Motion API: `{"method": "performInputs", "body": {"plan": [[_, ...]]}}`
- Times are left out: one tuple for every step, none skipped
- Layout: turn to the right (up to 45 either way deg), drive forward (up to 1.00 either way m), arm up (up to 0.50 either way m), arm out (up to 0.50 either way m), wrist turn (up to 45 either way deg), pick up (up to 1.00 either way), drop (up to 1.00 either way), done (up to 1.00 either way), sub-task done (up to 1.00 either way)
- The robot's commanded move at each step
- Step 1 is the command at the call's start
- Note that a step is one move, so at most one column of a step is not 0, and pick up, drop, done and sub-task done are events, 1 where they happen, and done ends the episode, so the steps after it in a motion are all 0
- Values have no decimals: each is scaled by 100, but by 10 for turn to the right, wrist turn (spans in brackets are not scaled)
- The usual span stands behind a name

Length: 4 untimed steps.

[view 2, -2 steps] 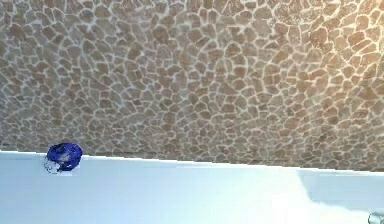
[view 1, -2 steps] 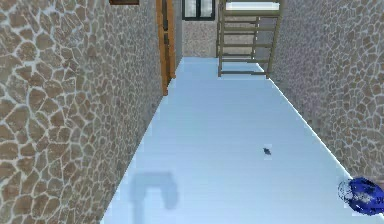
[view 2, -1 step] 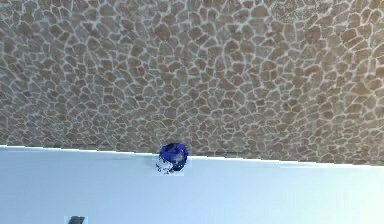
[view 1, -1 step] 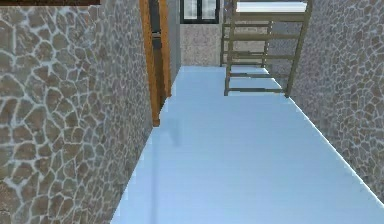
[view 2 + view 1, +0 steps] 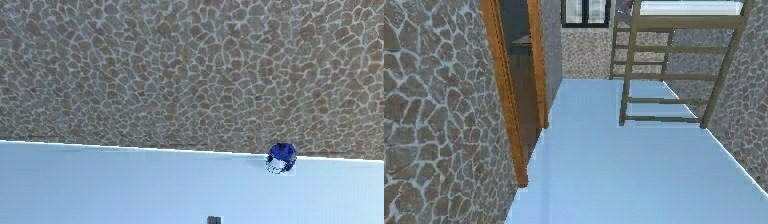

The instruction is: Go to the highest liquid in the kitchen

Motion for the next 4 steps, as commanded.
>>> {"method": "performInputs", "body": {"plan": [[30, 0, 0, 0, 0, 0, 0, 0, 0], [0, 100, 0, 0, 0, 0, 0, 0, 0], [0, 45, 0, 0, 0, 0, 0, 0, 0], [-450, 0, 0, 0, 0, 0, 0, 0, 0]]}}
